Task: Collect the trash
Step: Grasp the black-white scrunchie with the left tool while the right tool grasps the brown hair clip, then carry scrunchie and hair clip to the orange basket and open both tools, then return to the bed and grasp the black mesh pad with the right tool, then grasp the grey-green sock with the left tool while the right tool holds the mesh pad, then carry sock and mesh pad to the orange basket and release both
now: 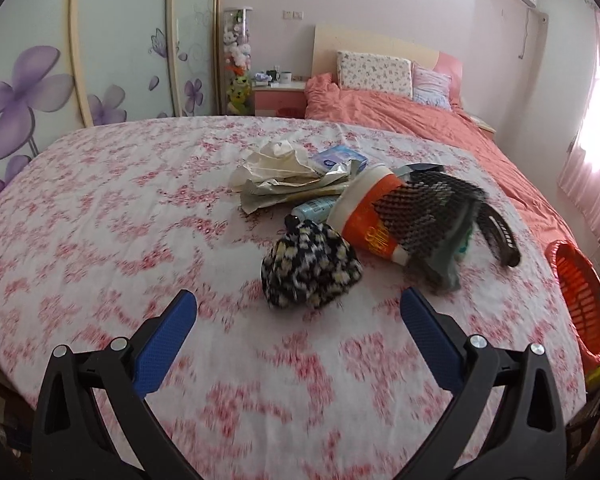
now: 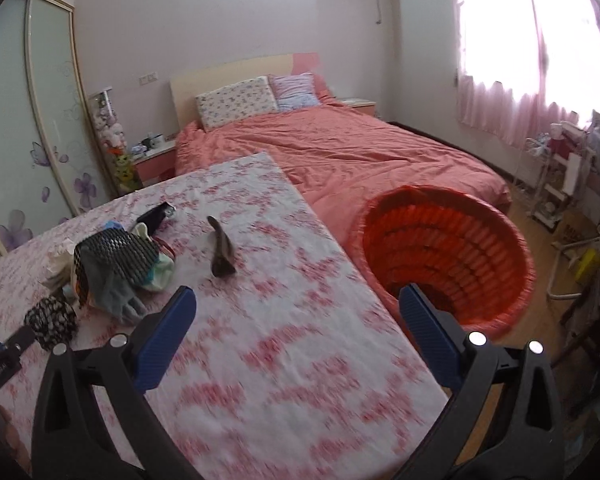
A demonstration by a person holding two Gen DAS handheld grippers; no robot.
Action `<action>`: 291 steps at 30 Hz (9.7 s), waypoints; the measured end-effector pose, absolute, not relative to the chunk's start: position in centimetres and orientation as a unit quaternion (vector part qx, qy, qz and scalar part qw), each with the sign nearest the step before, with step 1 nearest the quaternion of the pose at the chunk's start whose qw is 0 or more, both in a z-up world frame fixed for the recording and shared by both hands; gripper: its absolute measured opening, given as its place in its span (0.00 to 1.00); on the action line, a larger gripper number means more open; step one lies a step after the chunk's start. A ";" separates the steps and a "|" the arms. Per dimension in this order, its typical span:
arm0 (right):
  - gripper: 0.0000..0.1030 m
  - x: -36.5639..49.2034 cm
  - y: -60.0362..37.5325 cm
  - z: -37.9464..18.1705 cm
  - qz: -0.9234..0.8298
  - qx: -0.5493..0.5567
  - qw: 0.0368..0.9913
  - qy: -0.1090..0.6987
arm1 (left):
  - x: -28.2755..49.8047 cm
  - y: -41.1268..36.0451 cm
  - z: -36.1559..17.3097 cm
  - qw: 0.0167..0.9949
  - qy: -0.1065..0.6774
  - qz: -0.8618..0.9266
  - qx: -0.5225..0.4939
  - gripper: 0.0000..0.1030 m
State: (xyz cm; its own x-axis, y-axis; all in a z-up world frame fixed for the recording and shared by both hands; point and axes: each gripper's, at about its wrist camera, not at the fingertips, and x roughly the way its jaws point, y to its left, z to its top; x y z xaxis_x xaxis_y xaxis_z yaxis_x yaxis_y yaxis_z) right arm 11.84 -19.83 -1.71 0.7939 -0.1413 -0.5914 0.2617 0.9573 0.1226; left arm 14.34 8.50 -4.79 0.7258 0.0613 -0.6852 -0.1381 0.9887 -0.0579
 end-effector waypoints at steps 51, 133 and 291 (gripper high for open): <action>0.19 24.3 -18.8 -6.6 -0.025 0.117 0.913 0.389 | 18.3 9.1 -3.9 0.928 0.361 -0.030 -0.087 0.20; 0.21 15.5 -46.9 -5.3 -0.164 0.287 0.894 0.302 | 21.7 -28.9 -4.5 0.836 0.406 -0.365 0.048 0.50; 0.03 14.5 -29.2 3.6 -0.046 0.198 0.947 0.247 | 20.6 -10.2 2.1 0.922 0.301 -0.245 -0.009 0.09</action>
